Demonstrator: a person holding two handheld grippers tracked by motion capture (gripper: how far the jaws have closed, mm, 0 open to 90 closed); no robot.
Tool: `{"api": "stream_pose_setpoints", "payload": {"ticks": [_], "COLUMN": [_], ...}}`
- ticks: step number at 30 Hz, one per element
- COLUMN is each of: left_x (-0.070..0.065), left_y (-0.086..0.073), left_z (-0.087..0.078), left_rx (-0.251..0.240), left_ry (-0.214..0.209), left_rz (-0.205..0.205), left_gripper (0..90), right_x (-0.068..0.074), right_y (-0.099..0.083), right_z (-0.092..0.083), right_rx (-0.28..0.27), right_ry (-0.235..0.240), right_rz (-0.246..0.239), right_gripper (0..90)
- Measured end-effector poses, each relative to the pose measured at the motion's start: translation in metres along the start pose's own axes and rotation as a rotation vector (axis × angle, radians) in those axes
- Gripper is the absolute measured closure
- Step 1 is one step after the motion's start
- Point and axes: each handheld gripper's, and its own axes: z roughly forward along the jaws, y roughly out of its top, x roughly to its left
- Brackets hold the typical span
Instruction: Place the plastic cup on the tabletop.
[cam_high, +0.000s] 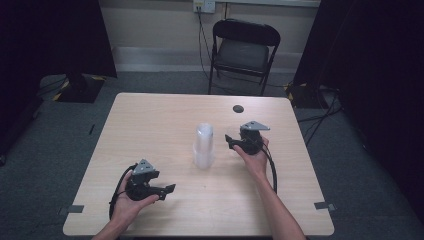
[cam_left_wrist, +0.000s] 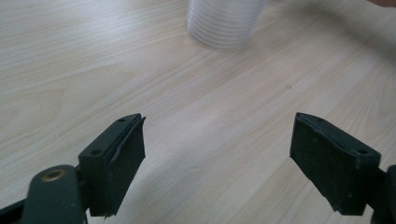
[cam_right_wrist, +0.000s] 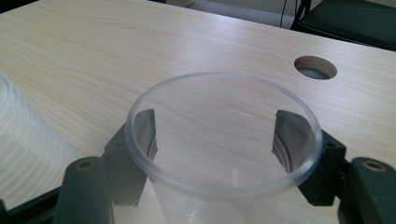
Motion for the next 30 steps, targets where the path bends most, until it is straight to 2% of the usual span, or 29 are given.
{"api": "stream_pose_setpoints", "payload": {"ticks": [5,21,28,30], "left_x": [0.0,0.002,0.003,0.004], "left_y": [0.0,0.0,0.0,0.0], "left_z": [0.0,-0.001,-0.001,-0.001], "left_rx": [-0.001,-0.002,-0.007,-0.006], "left_ry": [-0.003,0.0,0.005,0.007], "left_rz": [0.003,-0.005,-0.009,-0.007], "left_gripper": [18.6,19.0,19.0,19.1], "right_x": [0.003,0.005,0.005,0.005], "right_y": [-0.004,-0.014,-0.014,-0.016], "right_z": [-0.005,-0.015,-0.015,-0.013], "right_rx": [0.004,0.029,0.052,0.076], "right_ry": [0.004,-0.019,-0.016,-0.013], "right_rz": [-0.015,-0.01,0.002,0.006], "right_gripper": [30.2,30.7,29.2,29.1]}}
